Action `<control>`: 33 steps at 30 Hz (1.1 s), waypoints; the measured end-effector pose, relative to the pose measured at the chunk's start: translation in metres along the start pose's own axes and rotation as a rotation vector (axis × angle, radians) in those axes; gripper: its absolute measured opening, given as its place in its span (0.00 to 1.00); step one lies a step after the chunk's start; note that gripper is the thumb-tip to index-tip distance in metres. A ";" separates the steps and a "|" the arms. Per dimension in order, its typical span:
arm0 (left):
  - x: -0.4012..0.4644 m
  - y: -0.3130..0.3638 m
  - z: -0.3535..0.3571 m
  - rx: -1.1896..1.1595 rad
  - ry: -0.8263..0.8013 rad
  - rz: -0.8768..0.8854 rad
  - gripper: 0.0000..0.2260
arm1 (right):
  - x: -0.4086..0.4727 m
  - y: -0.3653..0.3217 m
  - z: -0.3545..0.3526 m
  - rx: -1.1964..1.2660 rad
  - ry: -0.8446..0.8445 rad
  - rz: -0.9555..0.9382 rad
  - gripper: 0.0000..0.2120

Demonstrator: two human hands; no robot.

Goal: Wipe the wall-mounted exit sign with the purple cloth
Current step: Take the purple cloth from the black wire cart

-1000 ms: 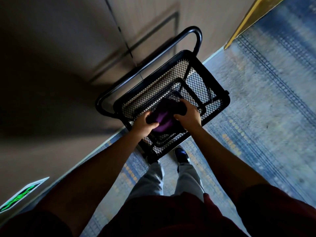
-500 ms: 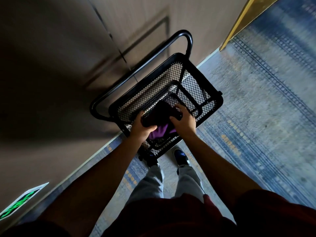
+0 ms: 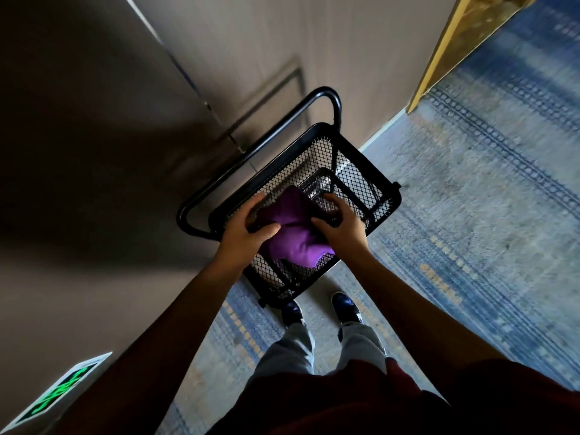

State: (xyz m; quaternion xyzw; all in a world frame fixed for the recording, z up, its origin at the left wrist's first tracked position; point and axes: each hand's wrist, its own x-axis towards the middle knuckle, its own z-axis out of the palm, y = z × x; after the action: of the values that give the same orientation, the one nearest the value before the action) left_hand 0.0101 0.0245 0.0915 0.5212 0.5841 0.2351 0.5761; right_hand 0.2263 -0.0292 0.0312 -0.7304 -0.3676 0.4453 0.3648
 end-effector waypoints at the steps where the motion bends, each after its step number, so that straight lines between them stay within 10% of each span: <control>1: -0.004 0.009 -0.001 -0.004 0.010 0.025 0.29 | -0.002 -0.004 -0.002 0.028 0.018 -0.012 0.27; 12: -0.038 0.116 0.006 -0.036 0.156 0.265 0.29 | -0.044 -0.076 -0.052 0.082 0.323 -0.322 0.26; 20: -0.080 0.142 0.021 -0.267 0.238 0.319 0.29 | -0.057 -0.113 -0.056 0.335 -0.244 -0.266 0.35; 33: -0.187 0.088 -0.034 -0.600 0.571 0.208 0.22 | -0.108 -0.162 0.018 0.408 -0.607 -0.428 0.29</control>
State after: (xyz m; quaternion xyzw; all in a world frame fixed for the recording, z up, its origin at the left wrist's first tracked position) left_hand -0.0306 -0.0988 0.2563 0.3004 0.5702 0.5863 0.4909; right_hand 0.1389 -0.0435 0.2059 -0.3860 -0.5063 0.6181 0.4611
